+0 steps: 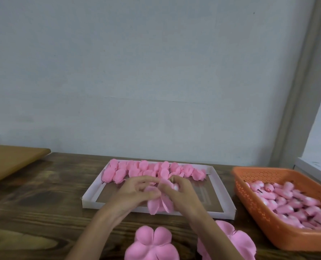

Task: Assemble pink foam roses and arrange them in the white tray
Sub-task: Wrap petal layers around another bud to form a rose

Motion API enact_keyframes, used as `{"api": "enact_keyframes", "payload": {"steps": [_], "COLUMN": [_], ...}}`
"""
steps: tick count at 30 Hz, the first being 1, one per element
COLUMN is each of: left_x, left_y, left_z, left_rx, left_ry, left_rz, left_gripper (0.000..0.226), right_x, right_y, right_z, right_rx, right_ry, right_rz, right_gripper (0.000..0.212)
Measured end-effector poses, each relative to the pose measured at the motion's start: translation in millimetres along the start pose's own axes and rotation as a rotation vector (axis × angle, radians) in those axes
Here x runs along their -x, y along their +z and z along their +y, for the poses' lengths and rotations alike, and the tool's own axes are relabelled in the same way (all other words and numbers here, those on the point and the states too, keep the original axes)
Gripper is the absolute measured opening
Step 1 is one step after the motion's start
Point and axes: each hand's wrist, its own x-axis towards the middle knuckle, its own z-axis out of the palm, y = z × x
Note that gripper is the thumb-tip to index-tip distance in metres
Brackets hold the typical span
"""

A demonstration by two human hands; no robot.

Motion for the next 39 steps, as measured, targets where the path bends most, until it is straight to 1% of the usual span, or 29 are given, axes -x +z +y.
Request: {"api": "enact_keyframes", "payload": {"steps": [2,4,7,9,12,14,15,17,19,21,24,27,28,29,31,33,36,39], "left_x": [-0.6,-0.9,-1.3,-1.8,-2.2,-2.1,-2.1,-2.1,-2.2,-2.5,-3.4,-5.0,-5.6,-6.1,-7.3,-7.2,-7.7,-8.1], "left_y": [1.5,1.1,-1.7,-2.5,-3.7,-4.7,-4.7,-4.8,-4.6,-4.7,-5.0,-1.9,-0.8,0.6,1.1,2.3,4.5,8.1], "left_z": [-0.1,-0.6,-2.6,-3.7,-3.5,-3.8,-4.0,-5.5,-7.1,-8.2,-10.0,-8.7,-8.5,-7.8,-9.2,-10.7,-14.2,-15.9], "left_rx": [0.004,0.007,0.0,0.013,0.043,0.043,0.042,0.057,0.079,0.114,0.16,0.116,0.099,0.089,0.083,0.055,-0.003,-0.047], "left_ry": [-0.021,-0.036,-0.065,-0.079,-0.098,-0.116,-0.124,-0.129,-0.136,-0.14,-0.142,-0.112,-0.091,-0.074,-0.043,-0.014,0.03,0.077], "left_rz": [0.045,0.053,0.08,0.093,0.086,0.074,0.075,0.106,0.18,0.27,0.391,0.488,0.513,0.538,0.568,0.56,0.546,0.553], "left_gripper": [0.046,0.038,0.032,0.035,0.046,0.048,0.045,0.03,0.017,0.009,0.016,0.013,0.011,0.01,0.013,0.012,0.011,0.01], "right_x": [-0.3,-0.8,-0.3,-1.5,-2.5,-2.5,-3.0,-5.4,-7.6,-7.3,-5.5,-6.2,-4.8,-3.3,-1.2,-1.6,-0.1,1.1], "right_y": [-0.7,-3.0,-3.8,-3.1,-1.2,-0.3,0.1,-0.4,-2.4,-3.2,-2.1,1.7,3.8,5.6,7.6,7.6,9.1,11.5], "right_z": [1.7,3.1,3.8,4.5,4.7,3.7,3.7,4.3,7.5,11.4,13.6,18.7,19.3,19.4,18.4,18.9,19.5,18.4], "right_rx": [-0.032,-0.103,-0.158,-0.198,-0.198,-0.203,-0.236,-0.292,-0.288,-0.201,0.028,0.332,0.37,0.357,0.326,0.355,0.289,0.317], "right_ry": [0.008,0.016,0.003,0.009,0.001,-0.015,-0.001,0.098,0.164,0.127,0.0,-0.122,-0.15,-0.166,-0.172,-0.221,-0.29,-0.367], "right_rz": [-0.002,-0.016,-0.001,0.041,0.092,0.116,0.122,0.127,0.118,0.079,-0.01,-0.047,-0.038,-0.019,0.052,0.111,0.114,0.117], "right_gripper": [0.028,0.028,0.015,0.011,0.009,0.01,0.013,0.018,0.018,0.02,0.026,0.038,0.042,0.042,0.035,0.031,0.025,0.025]}}
